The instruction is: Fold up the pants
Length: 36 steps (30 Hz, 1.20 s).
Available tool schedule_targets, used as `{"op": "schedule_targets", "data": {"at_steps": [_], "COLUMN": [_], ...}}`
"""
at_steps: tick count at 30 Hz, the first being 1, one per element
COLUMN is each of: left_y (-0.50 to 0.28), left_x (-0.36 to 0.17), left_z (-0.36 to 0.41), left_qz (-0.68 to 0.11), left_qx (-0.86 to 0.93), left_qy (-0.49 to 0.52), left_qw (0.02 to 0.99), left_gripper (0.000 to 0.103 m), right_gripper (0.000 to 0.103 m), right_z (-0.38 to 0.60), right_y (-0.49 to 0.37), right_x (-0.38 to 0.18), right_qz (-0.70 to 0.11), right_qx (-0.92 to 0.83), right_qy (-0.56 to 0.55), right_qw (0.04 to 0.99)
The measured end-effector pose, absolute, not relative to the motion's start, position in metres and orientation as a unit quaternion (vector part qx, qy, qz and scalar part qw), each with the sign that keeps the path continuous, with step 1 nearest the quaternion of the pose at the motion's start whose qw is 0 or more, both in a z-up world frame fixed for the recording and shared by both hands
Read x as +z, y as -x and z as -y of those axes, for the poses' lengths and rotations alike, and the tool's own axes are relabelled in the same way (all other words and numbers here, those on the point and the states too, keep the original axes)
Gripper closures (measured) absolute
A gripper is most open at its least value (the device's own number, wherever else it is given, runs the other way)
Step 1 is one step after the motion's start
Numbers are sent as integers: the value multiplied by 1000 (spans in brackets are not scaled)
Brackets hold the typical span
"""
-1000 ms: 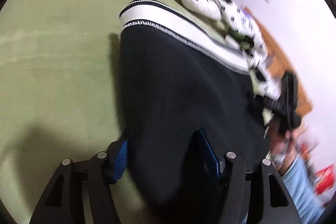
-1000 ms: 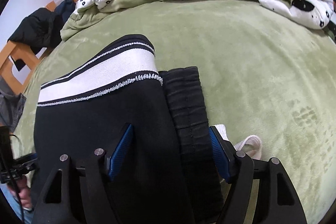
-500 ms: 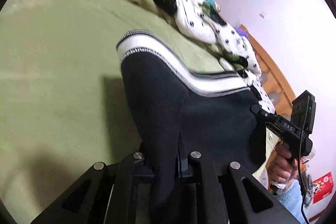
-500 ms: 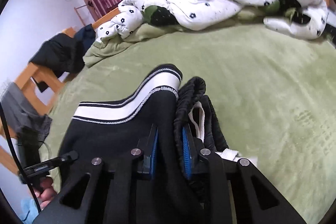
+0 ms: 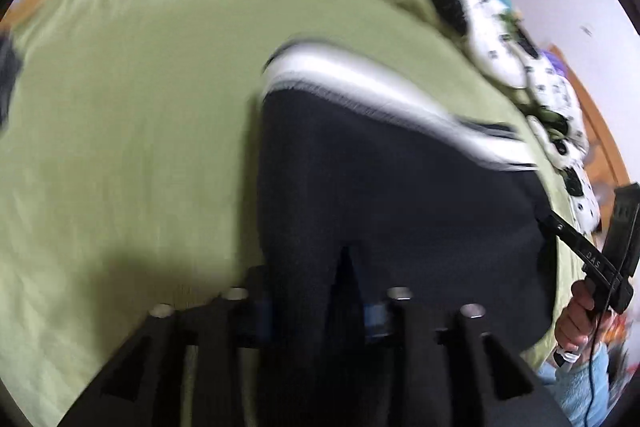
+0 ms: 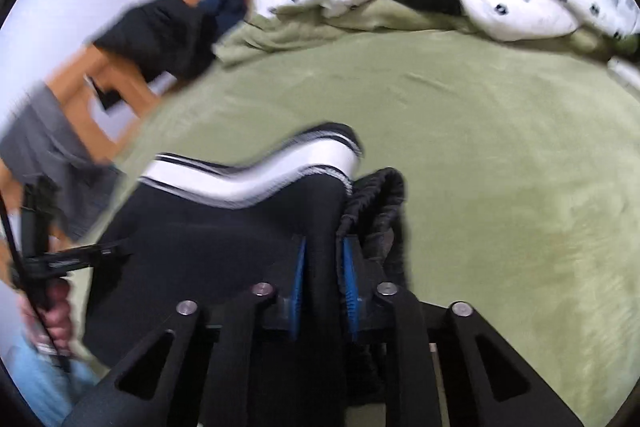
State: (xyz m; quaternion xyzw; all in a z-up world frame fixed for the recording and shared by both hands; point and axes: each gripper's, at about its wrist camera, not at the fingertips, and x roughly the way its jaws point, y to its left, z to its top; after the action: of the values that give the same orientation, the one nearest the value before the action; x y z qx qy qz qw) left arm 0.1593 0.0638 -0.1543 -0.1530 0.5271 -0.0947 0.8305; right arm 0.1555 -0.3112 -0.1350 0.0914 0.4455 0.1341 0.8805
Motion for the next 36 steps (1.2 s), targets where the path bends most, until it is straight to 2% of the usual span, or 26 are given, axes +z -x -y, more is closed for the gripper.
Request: {"op": "schedule_targets", "data": {"at_steps": [1, 4, 7, 8, 10, 15, 16, 17, 18, 21, 24, 26, 28, 30, 36], "left_y": [-154, -143, -134, -132, -128, -119, -118, -118, -116, -111, -108, -109, -111, -111, -132], "left_x": [-158, -153, -131, -124, -110, -92, -94, -97, -101, -111, -110, -109, -108, -103, -78], "left_z": [-67, -67, -66, -66, -70, -81, -83, -85, -88, -92, -91, -89, -85, -79, -36], "left_qz": [-523, -527, -522, -520, -516, -485, -480, -481, -487, -495, -486, -484, -478, -466, -396], "left_qx": [-99, -95, -78, -75, -71, -76, -73, -72, -75, -89, -90, -95, -99, -100, -108], "left_qy": [161, 139, 86, 78, 71, 84, 92, 101, 108, 105, 105, 115, 124, 119, 58], "left_qw": [831, 833, 845, 847, 851, 867, 869, 868, 863, 858, 863, 862, 864, 871, 910], "left_gripper": [53, 51, 50, 44, 42, 39, 39, 39, 39, 39, 39, 39, 39, 39, 39], "right_gripper": [68, 64, 64, 63, 61, 61, 62, 66, 86, 89, 89, 87, 77, 64, 64], "right_z": [315, 328, 323, 318, 309, 282, 280, 284, 289, 315, 311, 313, 325, 334, 307], "right_y": [-159, -158, -154, -156, -168, -206, -208, -202, -197, -178, -173, -188, -192, -195, -176], "right_x": [-145, -138, -106, -99, -94, -135, -143, -138, -131, -92, -92, -127, -140, -130, -80], "right_qz": [-465, -469, -423, -412, -411, -472, -476, -466, -459, -425, -420, -464, -454, -463, -371], "right_qx": [130, 135, 132, 133, 142, 90, 87, 106, 120, 177, 141, 108, 104, 103, 141], "right_qy": [-95, -117, -97, -94, -98, -28, -25, -35, -47, -119, -62, -53, -88, -120, -78], "right_qw": [871, 865, 891, 897, 895, 877, 875, 878, 879, 880, 894, 878, 881, 872, 914]}}
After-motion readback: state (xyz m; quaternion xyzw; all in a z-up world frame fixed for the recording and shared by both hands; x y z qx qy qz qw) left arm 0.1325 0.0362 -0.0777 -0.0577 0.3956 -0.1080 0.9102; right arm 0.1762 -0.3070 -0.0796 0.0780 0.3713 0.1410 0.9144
